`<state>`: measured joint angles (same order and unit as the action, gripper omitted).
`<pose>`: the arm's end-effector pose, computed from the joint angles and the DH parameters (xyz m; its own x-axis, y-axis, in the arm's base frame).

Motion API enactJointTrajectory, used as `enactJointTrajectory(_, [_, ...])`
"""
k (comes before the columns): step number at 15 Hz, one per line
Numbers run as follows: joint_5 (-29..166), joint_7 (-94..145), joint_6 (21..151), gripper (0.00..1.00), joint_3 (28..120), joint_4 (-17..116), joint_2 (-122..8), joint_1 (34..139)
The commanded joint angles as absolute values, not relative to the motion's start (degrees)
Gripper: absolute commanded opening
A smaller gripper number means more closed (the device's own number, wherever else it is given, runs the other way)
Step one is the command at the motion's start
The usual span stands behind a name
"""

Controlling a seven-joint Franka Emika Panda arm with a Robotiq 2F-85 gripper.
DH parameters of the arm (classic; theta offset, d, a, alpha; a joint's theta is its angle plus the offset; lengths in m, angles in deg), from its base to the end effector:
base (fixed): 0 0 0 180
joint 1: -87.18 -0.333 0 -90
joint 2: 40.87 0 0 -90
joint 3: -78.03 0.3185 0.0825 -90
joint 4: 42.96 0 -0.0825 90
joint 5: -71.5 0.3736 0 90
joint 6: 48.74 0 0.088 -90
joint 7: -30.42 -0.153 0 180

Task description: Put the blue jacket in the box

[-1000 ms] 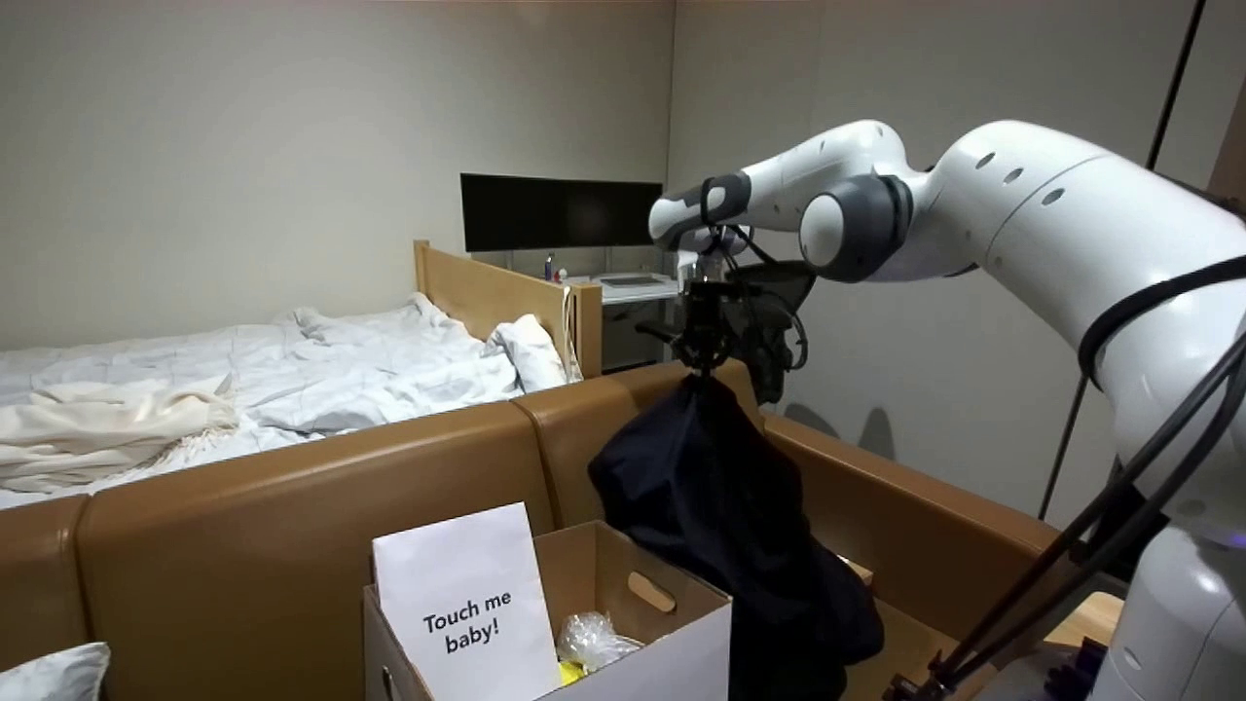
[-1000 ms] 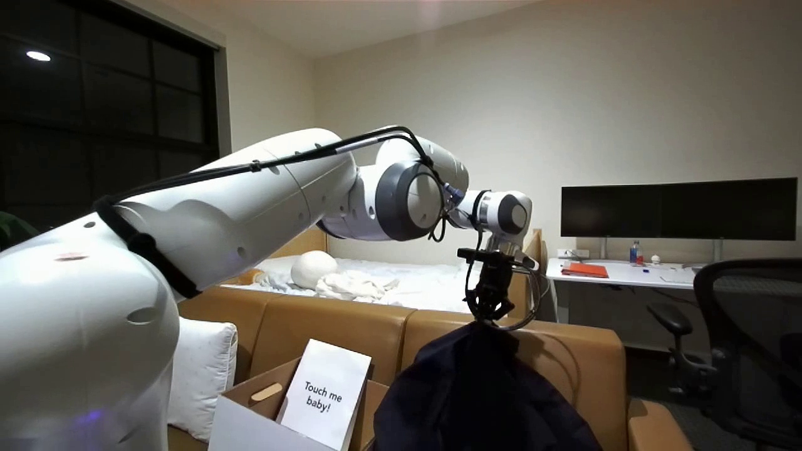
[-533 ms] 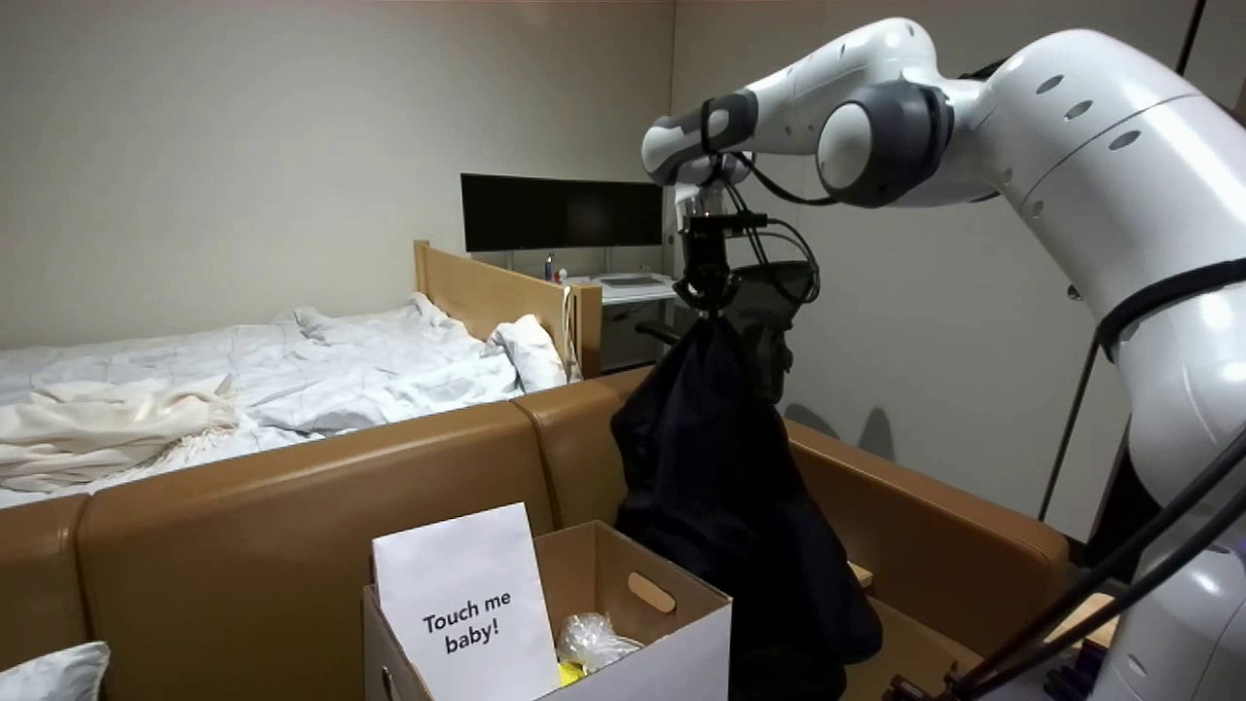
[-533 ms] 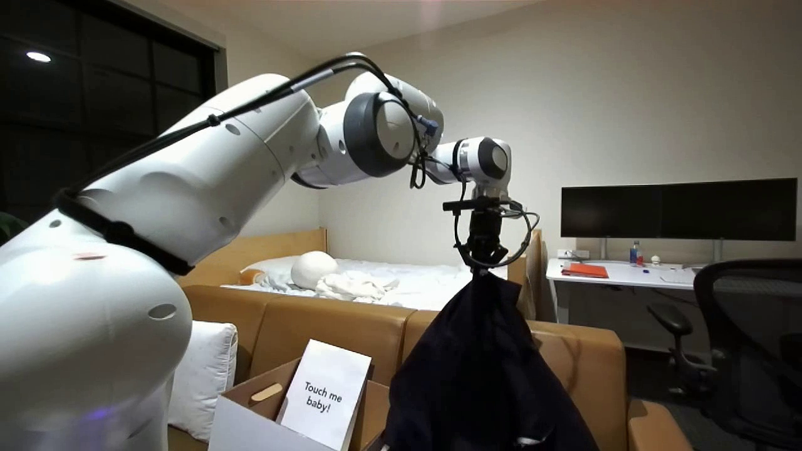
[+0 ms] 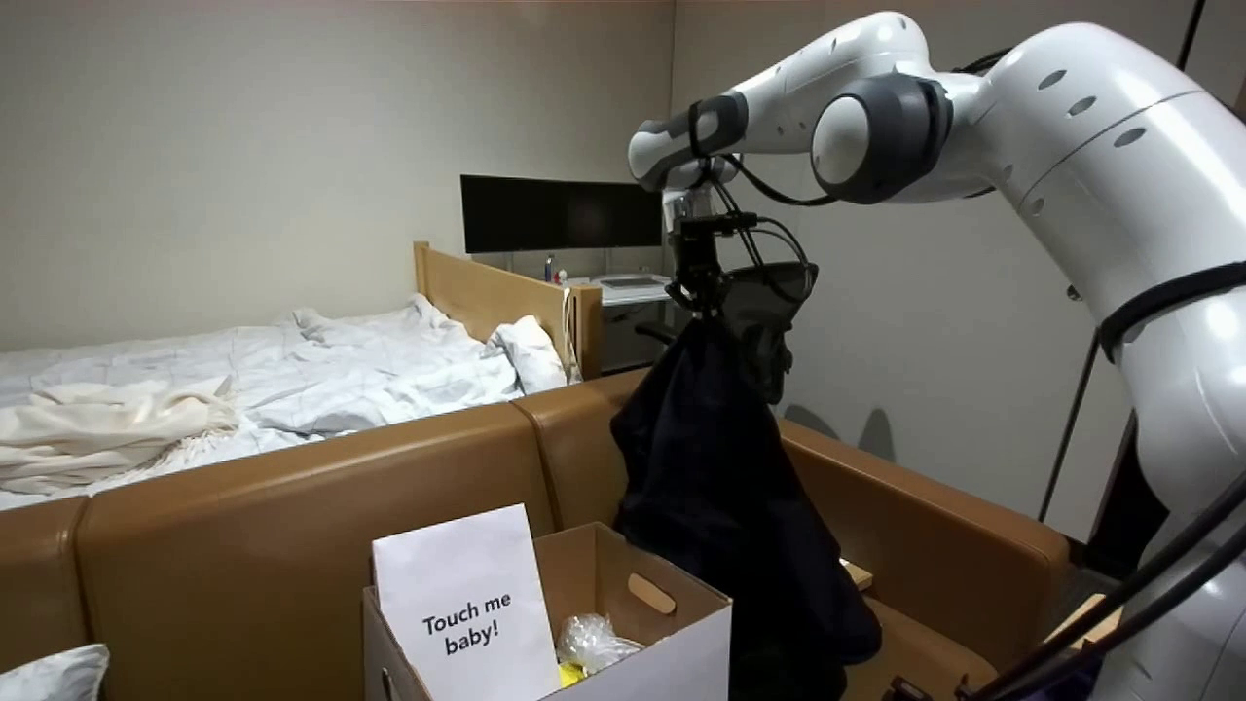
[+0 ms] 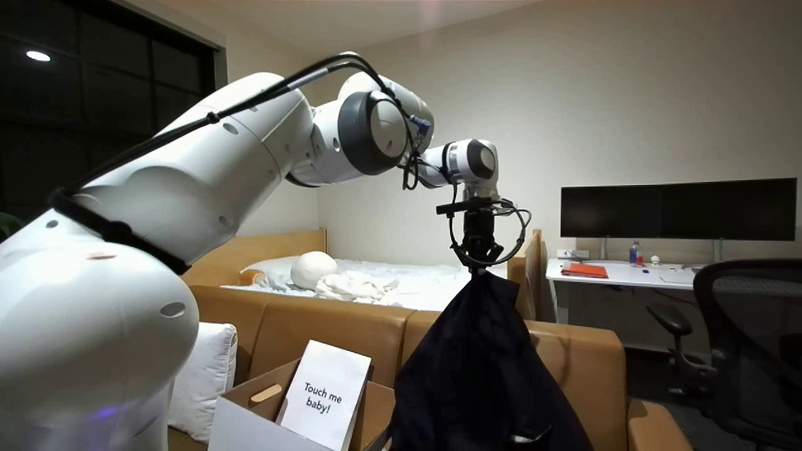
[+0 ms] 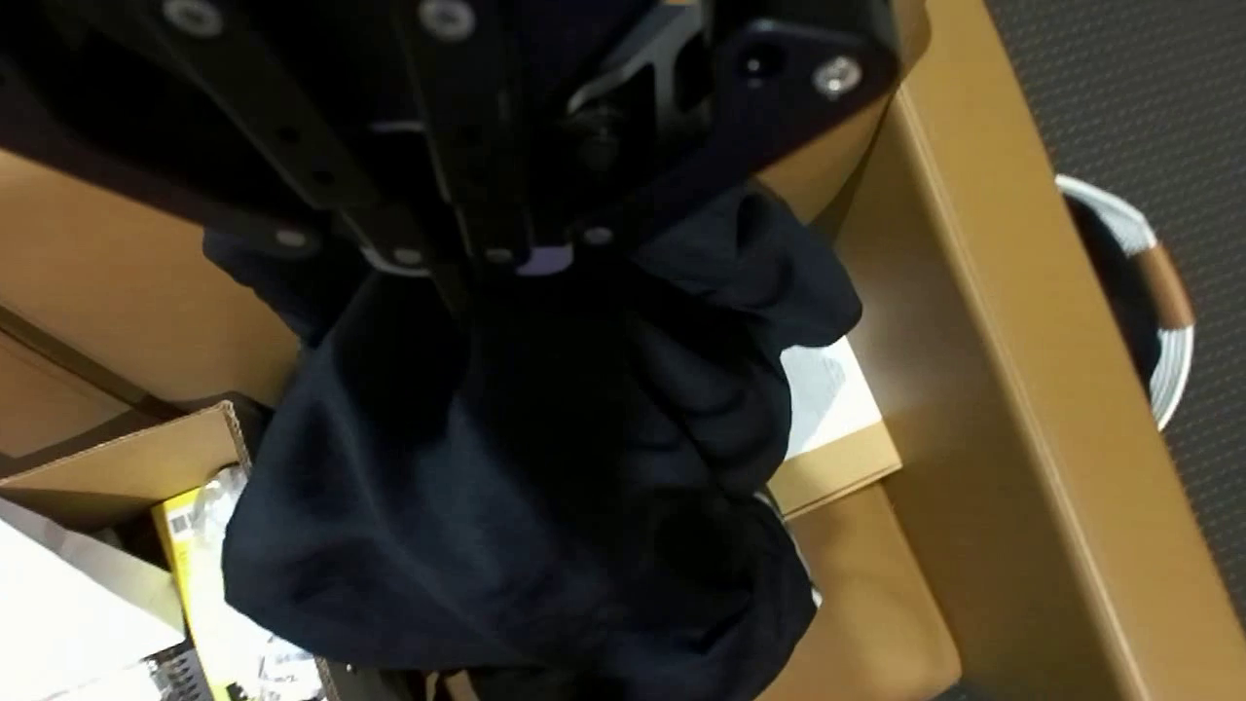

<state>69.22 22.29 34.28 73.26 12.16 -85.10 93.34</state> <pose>0.6940 -0.1225 0.3545 0.9112 -0.3177 -0.2621 -0.2912 -0.9470 0.1356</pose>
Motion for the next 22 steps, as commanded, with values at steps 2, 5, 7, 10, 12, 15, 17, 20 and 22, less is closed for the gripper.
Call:
enactJointTrajectory(2, [60.35,20.53,40.46,0.01,71.31,20.44,-73.09,86.21])
enactJointTrajectory(5, [54.83,17.75,44.35,0.01,70.78,22.81,-66.62,81.57])
enactJointTrajectory(7, [51.82,14.08,46.37,0.01,70.77,23.82,-62.56,78.6])
enactJointTrajectory(10, [48.54,4.12,45.26,0.01,70.85,23.21,-57.49,73.73])
enactJointTrajectory(12, [43.99,-2.03,43.02,0.01,70.7,22.4,-54.3,70.02])
enactJointTrajectory(15, [45.78,0.04,42.36,0.04,71.13,19.1,-56.63,70.23])
enactJointTrajectory(17, [41.61,-0.48,43.6,0.01,71.53,20.02,-54.95,67.79])
enactJointTrajectory(20, [35.44,-2.44,44.56,0.01,72.75,16.79,-52.42,63.47])
enactJointTrajectory(22, [32.25,-5.79,43.54,0.01,73.3,12.12,-52.67,60.14])
